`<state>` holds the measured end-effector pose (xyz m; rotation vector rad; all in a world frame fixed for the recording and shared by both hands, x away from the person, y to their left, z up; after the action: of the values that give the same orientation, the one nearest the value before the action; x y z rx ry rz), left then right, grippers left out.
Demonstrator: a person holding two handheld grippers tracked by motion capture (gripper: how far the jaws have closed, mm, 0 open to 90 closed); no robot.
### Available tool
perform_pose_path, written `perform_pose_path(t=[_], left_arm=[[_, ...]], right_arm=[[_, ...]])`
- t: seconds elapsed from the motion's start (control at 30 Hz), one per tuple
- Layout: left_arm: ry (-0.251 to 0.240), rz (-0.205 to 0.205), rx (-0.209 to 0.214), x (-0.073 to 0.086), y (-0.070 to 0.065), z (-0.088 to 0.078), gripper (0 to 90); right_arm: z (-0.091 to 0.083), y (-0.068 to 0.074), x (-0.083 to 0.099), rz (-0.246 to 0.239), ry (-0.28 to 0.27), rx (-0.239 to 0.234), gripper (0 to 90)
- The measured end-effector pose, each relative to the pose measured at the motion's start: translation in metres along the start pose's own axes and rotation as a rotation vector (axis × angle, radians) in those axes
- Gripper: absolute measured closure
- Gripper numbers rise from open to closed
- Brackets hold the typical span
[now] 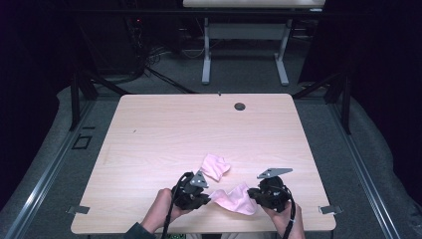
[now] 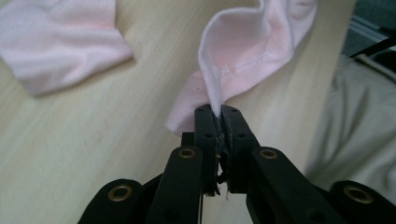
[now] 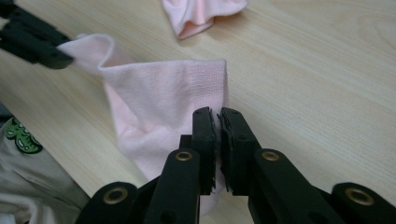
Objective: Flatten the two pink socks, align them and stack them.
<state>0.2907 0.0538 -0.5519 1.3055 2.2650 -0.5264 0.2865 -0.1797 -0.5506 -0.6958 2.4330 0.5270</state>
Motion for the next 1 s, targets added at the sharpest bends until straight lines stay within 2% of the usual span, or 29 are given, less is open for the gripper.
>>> perform_pose_path(t=[0.07,0.13,0.2,0.23,0.27,0.3,0.37,0.47,0.53,0.63,0.7,0.77,0.8,0.87,0.9,0.93,0.97,1.0], left_arm=[[0.020,-0.030,-0.016,0.004,0.006,-0.003,85.7],[0.027,-0.073,-0.017,0.008,0.016,0.002,84.8],[0.034,-0.102,-0.026,0.011,0.026,0.008,79.3],[0.034,-0.102,-0.026,0.011,0.026,0.008,73.4],[0.020,-0.122,-0.033,0.012,0.029,0.010,73.4],[0.006,-0.133,-0.033,0.013,0.032,0.009,65.6],[-0.017,-0.148,-0.052,0.013,0.036,0.006,55.0],[-0.046,-0.167,-0.077,0.012,0.041,0.002,47.8],[-0.055,-0.164,-0.098,0.011,0.041,0.001,48.3],[-0.053,-0.148,-0.082,0.009,0.039,0.004,52.4],[-0.041,-0.113,-0.074,0.011,0.038,0.010,57.9],[-0.041,-0.107,-0.071,0.014,0.038,0.015,65.5],[-0.052,-0.100,-0.084,0.016,0.038,0.016,70.0],[-0.062,-0.102,-0.088,0.017,0.038,0.018,77.6],[-0.065,-0.104,-0.099,0.018,0.039,0.018,77.6],[-0.081,-0.115,-0.110,0.020,0.041,0.019,84.0],[-0.080,-0.117,-0.110,0.021,0.042,0.019,86.2],[-0.083,-0.127,-0.118,0.022,0.043,0.020,87.5]], right_arm=[[0.006,-0.003,-0.003,0.003,0.022,0.017,84.1],[0.016,-0.008,-0.004,-0.005,0.065,0.033,83.8],[0.032,-0.012,-0.003,-0.016,0.097,0.053,83.1],[0.032,-0.012,-0.003,-0.016,0.097,0.053,83.1],[0.036,-0.013,-0.002,-0.021,0.108,0.059,80.9],[0.039,-0.015,-0.002,-0.018,0.106,0.051,71.7],[0.036,-0.017,-0.002,-0.005,0.085,0.052,61.5],[0.027,-0.020,0.000,0.018,0.076,0.061,55.5],[0.024,-0.020,0.003,0.018,0.082,0.056,55.4],[0.027,-0.017,0.010,0.000,0.110,0.054,56.8],[0.030,-0.017,0.013,0.000,0.129,0.062,58.7],[0.033,-0.017,0.015,-0.001,0.133,0.064,61.1],[0.035,-0.016,0.015,0.005,0.120,0.053,63.0],[0.036,-0.017,0.015,-0.010,0.131,0.069,67.6],[0.036,-0.017,0.015,-0.010,0.131,0.069,67.6],[0.039,-0.015,0.015,-0.016,0.122,0.074,73.2],[0.039,-0.015,0.015,-0.016,0.124,0.072,75.3],[0.039,-0.016,0.015,-0.037,0.141,0.076,77.1]])
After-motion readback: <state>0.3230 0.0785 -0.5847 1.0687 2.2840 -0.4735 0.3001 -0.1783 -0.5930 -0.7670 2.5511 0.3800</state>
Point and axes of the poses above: each handheld gripper's, and its own axes: z roughly forward along the jaws, x roughly out of its underside, y roughly to its left, the point moved 4 cm from there along z, roughly forward along the jaws, and after that the axes turned 3 degrees about -x, right-handed, at the moved point
